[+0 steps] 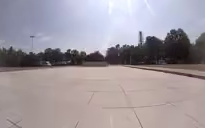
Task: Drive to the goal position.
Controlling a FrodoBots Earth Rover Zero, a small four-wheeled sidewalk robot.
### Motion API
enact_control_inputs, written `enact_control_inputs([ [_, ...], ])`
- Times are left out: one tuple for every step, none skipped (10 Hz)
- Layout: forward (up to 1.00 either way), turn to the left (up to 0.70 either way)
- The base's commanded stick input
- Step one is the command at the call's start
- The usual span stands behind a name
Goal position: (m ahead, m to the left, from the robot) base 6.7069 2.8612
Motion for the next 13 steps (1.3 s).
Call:
enact_control_inputs([
  [0.7, 0.01],
  [0.7, 0.01],
  [0.7, 0.01],
  [0.7, 0.01],
  [0.7, 0.01],
  [0.7, 0.01],
  [0.7, 0.29],
  [0.7, 0.34],
  [0.7, 0.11],
  [0.7, 0.01],
  [0.7, 0.01],
  [0.7, 0.01],
  [0.7, 0.01],
])
